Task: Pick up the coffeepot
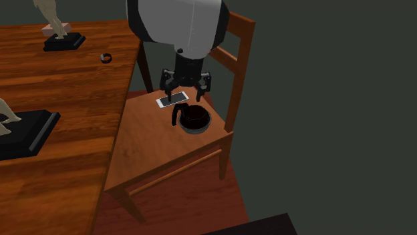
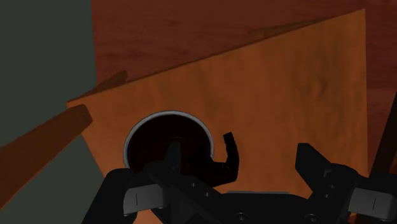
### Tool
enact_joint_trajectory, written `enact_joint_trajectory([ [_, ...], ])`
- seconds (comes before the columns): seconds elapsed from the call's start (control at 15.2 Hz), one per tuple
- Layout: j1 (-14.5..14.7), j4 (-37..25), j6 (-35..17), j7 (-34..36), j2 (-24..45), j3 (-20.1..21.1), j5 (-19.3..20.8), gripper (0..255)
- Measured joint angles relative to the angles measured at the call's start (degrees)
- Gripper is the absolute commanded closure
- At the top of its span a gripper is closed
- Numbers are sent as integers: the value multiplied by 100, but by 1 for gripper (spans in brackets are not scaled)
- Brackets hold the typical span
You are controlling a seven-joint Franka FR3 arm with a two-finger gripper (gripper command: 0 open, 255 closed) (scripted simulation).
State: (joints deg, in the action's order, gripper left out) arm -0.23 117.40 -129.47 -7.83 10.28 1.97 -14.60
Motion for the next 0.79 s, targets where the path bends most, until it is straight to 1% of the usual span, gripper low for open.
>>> enact_joint_trajectory([
  [0.46, -57, -1417, -193, -9, 1528, 55, -282, 0],
  [0.59, -60, -1596, -257, -17, 1762, 66, -310, 0],
  [0.79, -52, -1604, -414, -48, 1924, 86, -342, 0],
])
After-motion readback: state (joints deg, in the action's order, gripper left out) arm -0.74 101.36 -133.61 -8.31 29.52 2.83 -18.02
